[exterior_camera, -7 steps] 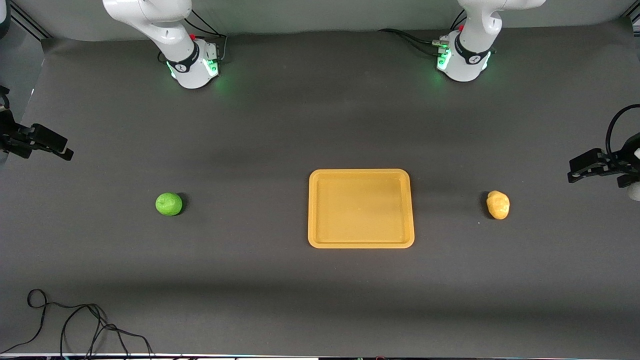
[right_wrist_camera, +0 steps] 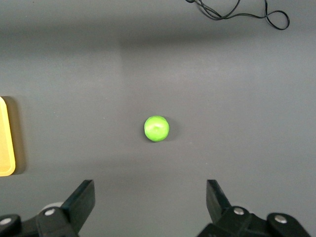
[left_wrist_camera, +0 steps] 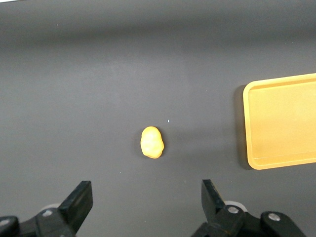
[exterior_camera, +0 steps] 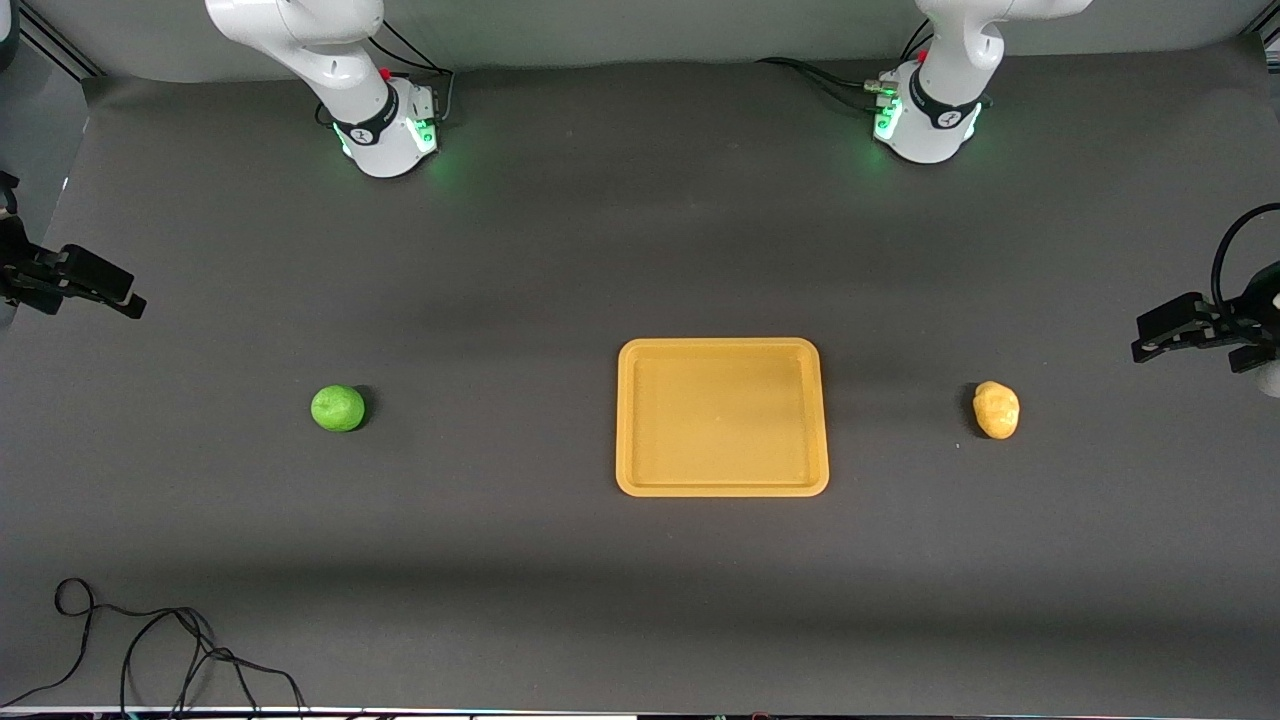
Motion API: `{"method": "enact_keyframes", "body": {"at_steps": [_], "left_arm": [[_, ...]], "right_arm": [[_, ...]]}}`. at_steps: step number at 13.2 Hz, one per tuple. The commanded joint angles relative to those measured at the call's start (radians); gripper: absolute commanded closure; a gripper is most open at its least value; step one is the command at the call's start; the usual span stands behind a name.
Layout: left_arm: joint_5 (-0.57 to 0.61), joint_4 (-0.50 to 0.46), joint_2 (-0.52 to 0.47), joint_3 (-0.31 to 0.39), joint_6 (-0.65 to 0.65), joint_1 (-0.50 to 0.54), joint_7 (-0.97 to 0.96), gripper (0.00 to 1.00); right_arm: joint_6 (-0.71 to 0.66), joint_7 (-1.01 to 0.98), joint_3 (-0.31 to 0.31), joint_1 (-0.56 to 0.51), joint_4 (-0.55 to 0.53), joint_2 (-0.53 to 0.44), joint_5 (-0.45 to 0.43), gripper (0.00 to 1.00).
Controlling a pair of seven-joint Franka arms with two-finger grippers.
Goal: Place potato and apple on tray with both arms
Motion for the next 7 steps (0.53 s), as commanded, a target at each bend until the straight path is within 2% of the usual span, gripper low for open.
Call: {"method": "enact_keyframes", "body": {"at_steps": [1, 7], "left_arm": [[-0.004, -0.007, -0.016, 0.006, -0.012, -0.002, 0.014, 0.01], [-0.004, -0.007, -0.016, 0.004, -0.014, 0.000, 0.014, 0.01]], "right_arm": [[-0.020, 0.006, -0.004, 0.007, 0.012, -0.008, 0.002, 0.00], [-0.018, 0.006, -0.002, 0.007, 0.015, -0.008, 0.000, 0.00]]}}
